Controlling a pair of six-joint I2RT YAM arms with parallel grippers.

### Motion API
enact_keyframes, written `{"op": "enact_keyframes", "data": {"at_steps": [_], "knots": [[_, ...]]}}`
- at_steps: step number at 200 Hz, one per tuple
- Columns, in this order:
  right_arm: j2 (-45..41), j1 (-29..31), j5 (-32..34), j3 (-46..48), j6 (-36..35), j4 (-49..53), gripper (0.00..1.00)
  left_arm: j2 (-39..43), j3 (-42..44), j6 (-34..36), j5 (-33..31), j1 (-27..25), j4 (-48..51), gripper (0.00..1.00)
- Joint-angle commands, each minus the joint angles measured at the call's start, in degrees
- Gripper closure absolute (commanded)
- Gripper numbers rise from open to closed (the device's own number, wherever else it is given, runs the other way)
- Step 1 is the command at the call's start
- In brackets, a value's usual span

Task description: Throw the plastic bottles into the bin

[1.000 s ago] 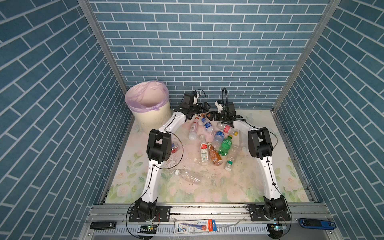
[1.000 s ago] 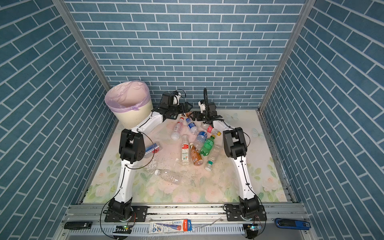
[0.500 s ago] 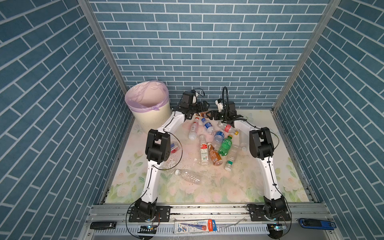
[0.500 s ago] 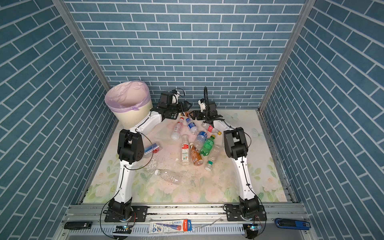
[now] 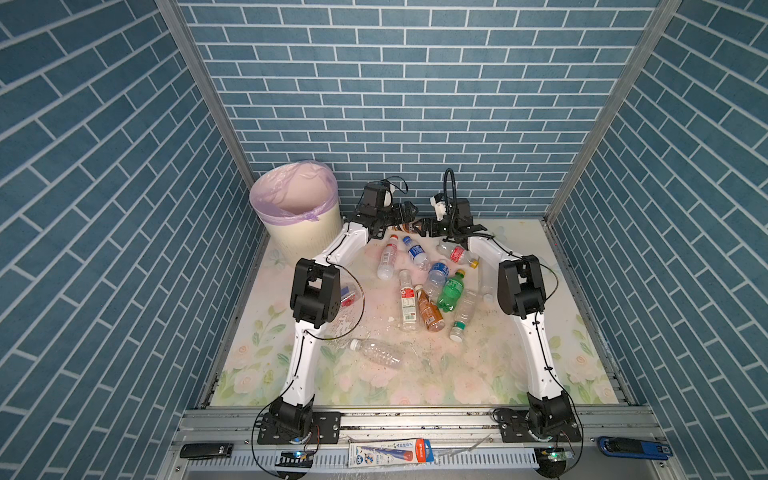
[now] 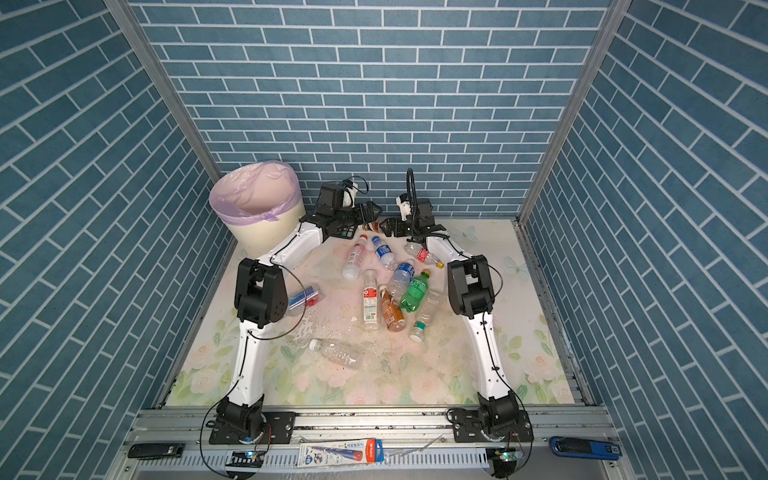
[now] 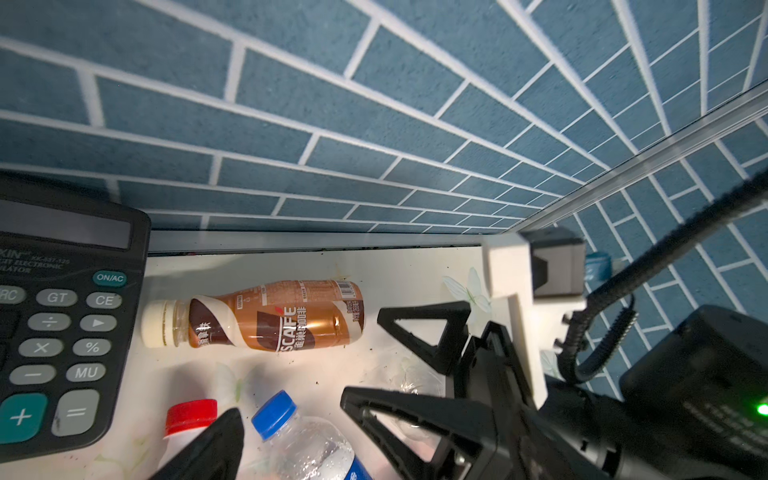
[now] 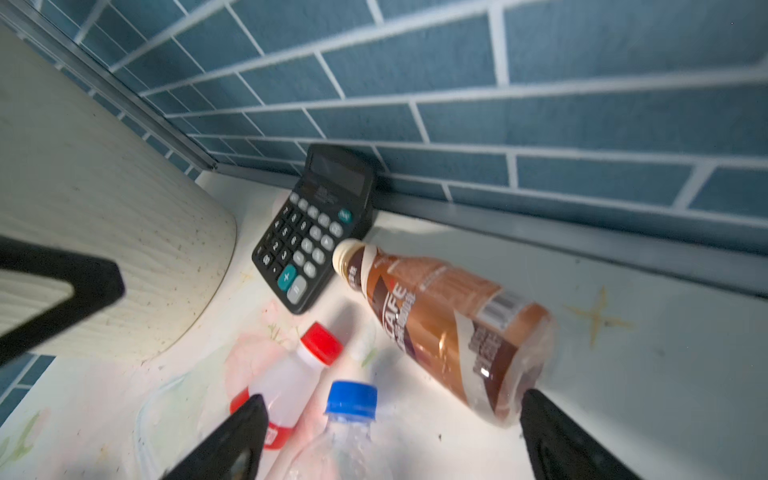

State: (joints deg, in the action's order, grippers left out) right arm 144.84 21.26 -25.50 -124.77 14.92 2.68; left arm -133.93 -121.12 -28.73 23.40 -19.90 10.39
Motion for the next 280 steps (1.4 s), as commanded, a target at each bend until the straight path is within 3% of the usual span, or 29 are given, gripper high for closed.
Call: {"op": "enact_keyframes", "data": {"at_steps": [1, 72, 180, 280], "knots": [[3.2, -0.6, 3.2, -7.3, -3.0, 2.6, 0.04, 1.1, 0.4, 0.2, 0.2, 0.6, -0.3, 0.01], [21.5, -1.6, 0.3, -31.2, 2.7, 3.5, 0.03, 0.2, 0.8, 0.3, 1.0, 0.7, -0.6, 0.01], [20.6, -0.6, -5.4, -28.5, 4.4, 0.0, 0.03, 0.2, 2.6, 0.0, 0.8, 0.7, -1.7, 0.01], [18.7, -0.8, 3.8, -28.5, 6.0, -1.8, 0.03, -0.2, 2.1, 0.3, 0.9, 1.0, -1.7, 0.01]]}}
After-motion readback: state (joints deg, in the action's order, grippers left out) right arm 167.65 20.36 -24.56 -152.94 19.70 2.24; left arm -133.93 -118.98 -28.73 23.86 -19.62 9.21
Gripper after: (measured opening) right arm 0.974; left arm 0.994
